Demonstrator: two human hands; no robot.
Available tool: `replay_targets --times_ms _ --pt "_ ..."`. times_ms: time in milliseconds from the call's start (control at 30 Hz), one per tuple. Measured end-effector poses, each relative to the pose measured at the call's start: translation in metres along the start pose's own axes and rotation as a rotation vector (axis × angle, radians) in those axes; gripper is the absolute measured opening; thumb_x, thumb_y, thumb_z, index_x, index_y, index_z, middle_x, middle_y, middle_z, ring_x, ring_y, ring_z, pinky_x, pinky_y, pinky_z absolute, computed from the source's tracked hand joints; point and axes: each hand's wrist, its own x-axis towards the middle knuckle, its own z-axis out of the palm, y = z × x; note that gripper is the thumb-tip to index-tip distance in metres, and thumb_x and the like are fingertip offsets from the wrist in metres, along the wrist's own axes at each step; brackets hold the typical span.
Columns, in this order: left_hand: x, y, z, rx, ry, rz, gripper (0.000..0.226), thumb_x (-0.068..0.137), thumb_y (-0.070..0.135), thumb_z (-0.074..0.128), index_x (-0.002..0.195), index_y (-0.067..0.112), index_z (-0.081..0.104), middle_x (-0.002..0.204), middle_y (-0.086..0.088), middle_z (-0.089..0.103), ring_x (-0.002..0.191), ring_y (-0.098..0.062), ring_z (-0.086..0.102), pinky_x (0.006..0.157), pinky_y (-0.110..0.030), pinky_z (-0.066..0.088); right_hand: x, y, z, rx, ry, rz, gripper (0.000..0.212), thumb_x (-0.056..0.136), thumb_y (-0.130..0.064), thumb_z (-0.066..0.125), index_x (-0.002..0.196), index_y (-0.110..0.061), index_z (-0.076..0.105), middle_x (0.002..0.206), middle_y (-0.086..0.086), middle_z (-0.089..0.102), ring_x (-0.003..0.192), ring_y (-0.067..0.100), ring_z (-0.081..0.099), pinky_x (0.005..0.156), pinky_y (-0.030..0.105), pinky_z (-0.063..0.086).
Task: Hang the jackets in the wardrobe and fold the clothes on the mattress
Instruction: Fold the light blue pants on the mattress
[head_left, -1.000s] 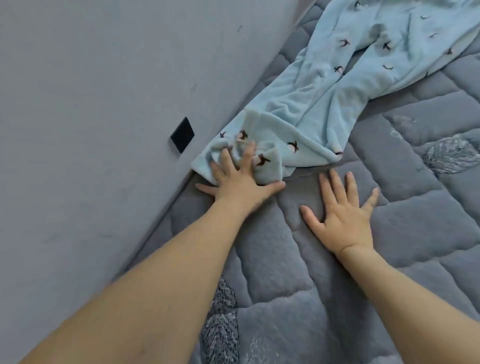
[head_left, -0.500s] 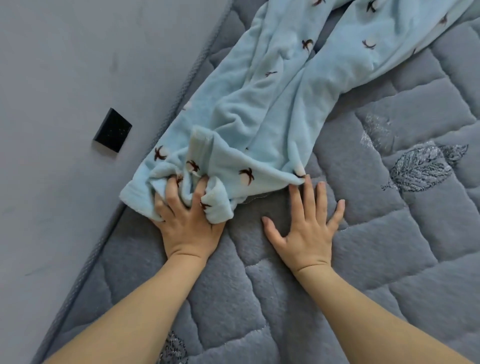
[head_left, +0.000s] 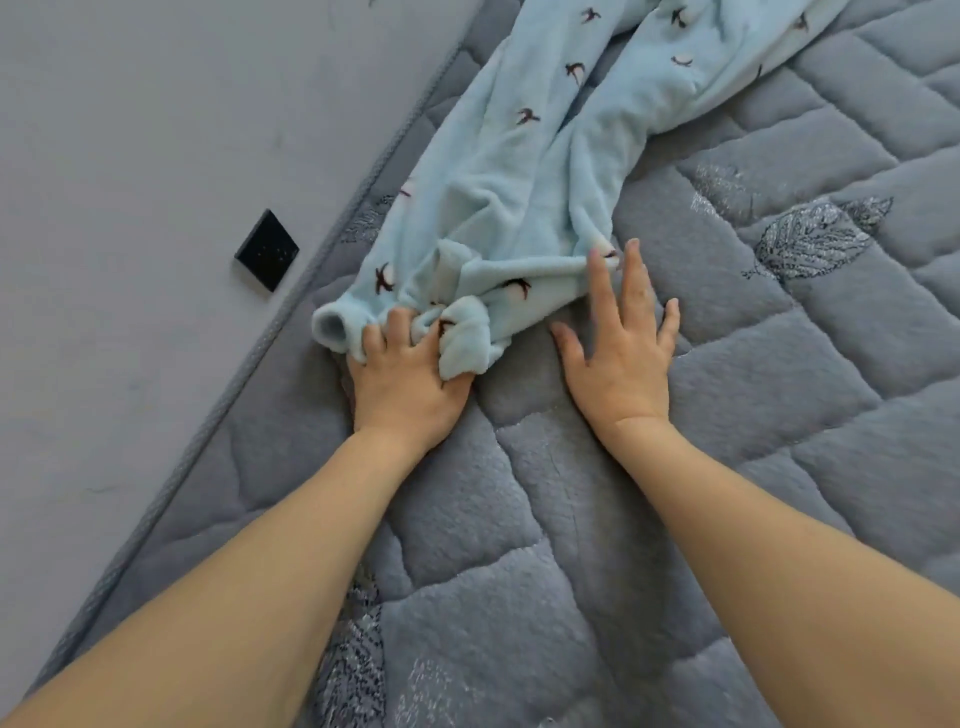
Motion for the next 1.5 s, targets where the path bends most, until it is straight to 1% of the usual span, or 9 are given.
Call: replay_targets --times_ms 267,400,533,700,867,1033,1233,1367,1500 --pt "-0.18 0.027 -0.015 0.014 -0.261 0.045 0.059 0.082 0.065 0.024 0.132 0.039 0.039 0.133 -0.005 0.033 0.114 -0.031 0.032 0.099 -0.05 0.031 -0.116 0.022 -0.066 -0.211 -0.096 -0.369 0.008 0.083 -0.007 0.057 0.088 -0.001 0.061 0.098 0.018 0.063 0.103 0.037 0.059 0.115 0.048 0.023" --pt "-0.286 0.028 -0.041 0.001 -0.499 0.083 0.063 0.081 0.071 0.02 0.131 0.038 0.041 0.129 -0.004 0.037 0.111 -0.031 0.035 0.097 -0.047 0.033 -0.218 0.02 -0.135 -0.313 -0.339 -0.41 0.016 0.076 -0.018 0.051 0.066 -0.007 0.058 0.066 0.014 0.059 0.063 0.034 0.058 0.069 0.04 0.049" --pt "-0.377 0.001 -0.089 0.103 -0.727 0.199 0.05 0.085 0.064 0.031 0.124 0.037 0.045 0.124 -0.005 0.046 0.107 -0.031 0.043 0.091 -0.044 0.037 -0.329 -0.022 -0.177 -0.479 -0.908 -0.399 0.024 0.093 -0.034 0.042 0.076 -0.021 0.054 0.088 0.002 0.07 0.079 0.026 0.065 0.064 0.031 0.041" --pt "-0.417 -0.057 -0.159 0.694 -0.736 0.131 0.047 0.09 0.039 0.048 0.137 0.036 0.043 0.147 -0.008 0.028 0.132 -0.034 0.028 0.106 -0.06 0.025 -0.462 -0.086 -0.212 0.089 -1.374 -0.01 0.031 0.099 -0.043 0.043 0.113 -0.022 0.06 0.115 0.004 0.064 0.105 0.029 0.06 0.086 0.038 0.049" --pt "-0.392 0.018 -0.155 0.678 -0.738 0.033 0.064 0.091 0.037 0.041 0.151 0.025 0.023 0.162 -0.012 -0.002 0.148 -0.04 -0.012 0.101 -0.08 -0.013 -0.404 -0.019 -0.226 0.077 -0.707 0.12 0.035 0.096 -0.021 0.046 0.13 -0.019 0.05 0.138 0.005 0.044 0.122 0.031 0.047 0.095 0.042 0.043" --pt "-0.39 0.113 -0.099 0.045 -0.773 0.066 0.092 0.083 0.051 0.056 0.153 0.032 -0.001 0.158 -0.006 0.007 0.142 -0.034 0.018 0.106 -0.058 0.03 -0.288 0.063 -0.204 -0.491 -0.671 0.035 0.088 0.093 -0.017 0.049 0.151 -0.041 -0.012 0.159 -0.002 -0.023 0.149 0.028 -0.012 0.113 0.067 0.005" --pt "-0.391 0.102 -0.064 -0.299 -0.717 0.053 0.022 0.09 0.018 0.049 0.111 0.021 0.043 0.103 -0.003 0.059 0.088 -0.024 0.055 0.069 -0.035 0.041 -0.253 0.05 -0.167 -0.562 -0.442 -0.391 0.041 0.09 -0.017 0.048 0.131 -0.012 0.05 0.137 0.014 0.043 0.141 0.032 0.026 0.12 0.054 -0.002" --pt "-0.386 0.075 -0.093 -0.253 -1.255 -0.036 0.044 0.084 0.004 0.05 0.125 0.018 0.059 0.118 -0.004 0.065 0.108 -0.025 0.061 0.09 -0.037 0.051 -0.295 0.026 -0.205 -0.662 -0.806 -0.516 0.028 0.091 -0.025 0.039 0.101 -0.02 0.065 0.11 0.004 0.066 0.105 0.027 0.059 0.099 0.038 0.033" --pt "-0.399 0.08 -0.122 0.399 -1.727 0.133 0.043 0.085 0.007 0.059 0.128 0.005 0.06 0.11 -0.013 0.061 0.084 -0.029 0.059 0.075 -0.032 0.048 -0.377 0.001 -0.247 -0.538 -1.603 -0.188 0.044 0.094 -0.031 0.045 0.134 -0.015 0.055 0.114 0.01 0.064 0.1 0.029 0.062 0.083 0.034 0.044"
